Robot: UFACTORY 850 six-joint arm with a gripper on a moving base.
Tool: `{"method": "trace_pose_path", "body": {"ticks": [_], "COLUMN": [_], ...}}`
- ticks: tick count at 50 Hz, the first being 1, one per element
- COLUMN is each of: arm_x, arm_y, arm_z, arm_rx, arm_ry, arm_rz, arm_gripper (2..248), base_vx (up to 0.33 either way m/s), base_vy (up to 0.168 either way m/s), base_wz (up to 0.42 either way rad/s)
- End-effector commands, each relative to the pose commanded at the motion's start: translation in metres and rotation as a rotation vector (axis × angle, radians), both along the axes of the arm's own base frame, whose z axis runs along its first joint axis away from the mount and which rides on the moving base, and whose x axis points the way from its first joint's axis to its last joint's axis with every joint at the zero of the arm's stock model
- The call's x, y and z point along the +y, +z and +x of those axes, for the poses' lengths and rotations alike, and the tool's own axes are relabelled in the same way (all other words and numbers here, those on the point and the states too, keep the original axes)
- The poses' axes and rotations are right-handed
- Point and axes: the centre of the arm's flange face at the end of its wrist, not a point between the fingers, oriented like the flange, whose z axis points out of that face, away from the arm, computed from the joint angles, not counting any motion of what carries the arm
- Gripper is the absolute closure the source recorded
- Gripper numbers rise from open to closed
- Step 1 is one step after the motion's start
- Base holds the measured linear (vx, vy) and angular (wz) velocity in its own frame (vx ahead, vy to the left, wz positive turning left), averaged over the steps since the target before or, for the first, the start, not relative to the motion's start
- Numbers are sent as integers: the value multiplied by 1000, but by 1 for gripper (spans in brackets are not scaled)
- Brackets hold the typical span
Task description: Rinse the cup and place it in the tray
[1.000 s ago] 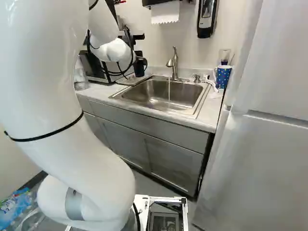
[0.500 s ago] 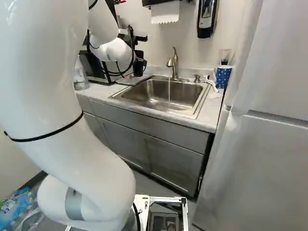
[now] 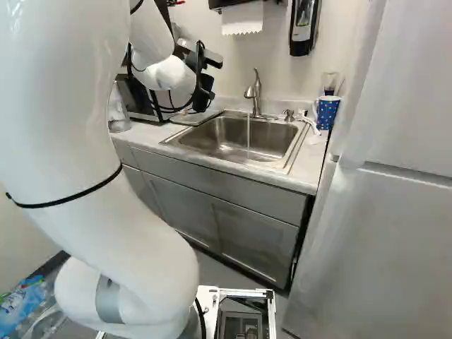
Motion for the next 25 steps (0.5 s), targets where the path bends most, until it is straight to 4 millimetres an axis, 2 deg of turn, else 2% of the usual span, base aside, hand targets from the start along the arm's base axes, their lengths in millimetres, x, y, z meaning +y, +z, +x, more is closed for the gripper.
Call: {"method": "trace_pose_path", "body": {"ticks": [25], "arm_x": [0], "arm_y": [0], "arm_z": [0], "arm_rx": [11], "arm_ry": [-87], "arm_rz": [245], "arm_gripper": [124], "base_vx": [0], "base_vy": [0], "base_wz": [0]}}
